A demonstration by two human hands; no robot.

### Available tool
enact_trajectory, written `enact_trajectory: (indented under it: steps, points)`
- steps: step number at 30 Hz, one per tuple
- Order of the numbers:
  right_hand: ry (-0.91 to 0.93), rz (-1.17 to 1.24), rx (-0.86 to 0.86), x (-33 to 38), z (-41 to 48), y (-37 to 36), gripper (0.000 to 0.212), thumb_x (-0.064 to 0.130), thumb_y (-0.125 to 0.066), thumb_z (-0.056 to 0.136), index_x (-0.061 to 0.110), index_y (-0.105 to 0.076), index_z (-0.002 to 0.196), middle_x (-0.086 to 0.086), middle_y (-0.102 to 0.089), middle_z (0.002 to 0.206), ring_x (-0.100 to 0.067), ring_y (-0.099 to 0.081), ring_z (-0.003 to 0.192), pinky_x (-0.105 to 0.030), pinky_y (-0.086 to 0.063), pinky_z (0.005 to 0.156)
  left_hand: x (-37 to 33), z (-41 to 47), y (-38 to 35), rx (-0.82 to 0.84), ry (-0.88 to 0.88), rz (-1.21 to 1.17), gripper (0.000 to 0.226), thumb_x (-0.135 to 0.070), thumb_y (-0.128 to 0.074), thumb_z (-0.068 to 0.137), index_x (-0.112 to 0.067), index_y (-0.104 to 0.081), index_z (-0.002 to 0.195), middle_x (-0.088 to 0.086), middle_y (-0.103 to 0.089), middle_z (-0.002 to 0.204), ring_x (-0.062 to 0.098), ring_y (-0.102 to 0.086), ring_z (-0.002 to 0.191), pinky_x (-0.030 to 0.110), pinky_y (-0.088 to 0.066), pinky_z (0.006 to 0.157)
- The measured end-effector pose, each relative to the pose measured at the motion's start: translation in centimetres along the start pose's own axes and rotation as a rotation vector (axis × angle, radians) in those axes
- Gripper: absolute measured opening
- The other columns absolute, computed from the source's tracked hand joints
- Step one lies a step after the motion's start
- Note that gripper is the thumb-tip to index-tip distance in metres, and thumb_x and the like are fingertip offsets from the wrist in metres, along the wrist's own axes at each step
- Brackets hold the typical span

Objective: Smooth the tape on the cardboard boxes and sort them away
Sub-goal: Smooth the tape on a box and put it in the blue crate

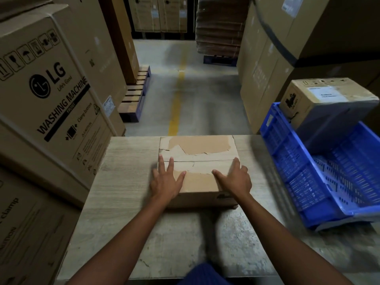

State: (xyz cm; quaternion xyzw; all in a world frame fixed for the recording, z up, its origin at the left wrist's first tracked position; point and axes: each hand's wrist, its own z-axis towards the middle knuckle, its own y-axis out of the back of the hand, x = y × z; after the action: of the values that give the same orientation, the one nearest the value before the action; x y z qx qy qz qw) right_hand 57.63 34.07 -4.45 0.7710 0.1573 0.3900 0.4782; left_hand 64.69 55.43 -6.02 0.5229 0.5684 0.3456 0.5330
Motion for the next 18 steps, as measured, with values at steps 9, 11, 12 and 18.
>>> enact_trajectory:
  steps: [9,11,12,18]
  points:
    - [-0.059,0.222,0.013,1.0,0.3,3.7,0.063,0.036,-0.077,0.083,0.015,-0.043,0.131,-0.011,-0.064,0.123,-0.033,-0.061,0.108,-0.037,-0.049,0.077,0.2,0.7,1.2,0.07,0.06,-0.205,0.073,-0.071,-0.032,0.095,-0.038,-0.016,0.158,-0.008,0.01,0.167,0.039,-0.014,0.15,0.057,-0.035,0.111]
    - [-0.01,0.209,-0.056,1.9,-0.2,5.1,0.063,0.035,-0.077,0.082,0.019,-0.044,0.134,-0.008,-0.064,0.124,-0.033,-0.061,0.112,-0.043,-0.052,0.087,0.2,1.1,1.6,0.094,0.075,-0.286,0.073,-0.072,-0.032,0.095,-0.038,-0.018,0.158,-0.009,0.007,0.168,0.039,-0.012,0.151,0.058,-0.029,0.115]
    - [0.019,0.203,-0.089,2.5,-0.3,6.1,0.065,0.034,-0.078,0.082,0.022,-0.044,0.136,-0.008,-0.064,0.126,-0.034,-0.06,0.115,-0.047,-0.052,0.091,0.2,1.2,1.5,0.105,0.072,-0.326,0.074,-0.072,-0.032,0.094,-0.038,-0.019,0.158,-0.008,0.007,0.168,0.039,-0.011,0.151,0.058,-0.027,0.116]
    - [0.194,-0.008,-0.228,7.8,-3.0,10.2,0.057,0.037,-0.073,0.087,0.022,-0.051,0.137,-0.007,-0.061,0.131,-0.034,-0.048,0.125,-0.048,-0.047,0.098,0.5,0.6,-0.6,0.223,0.02,-0.56,0.072,-0.06,-0.033,0.101,-0.027,-0.007,0.16,0.003,0.011,0.168,0.029,0.001,0.154,0.052,-0.009,0.123]
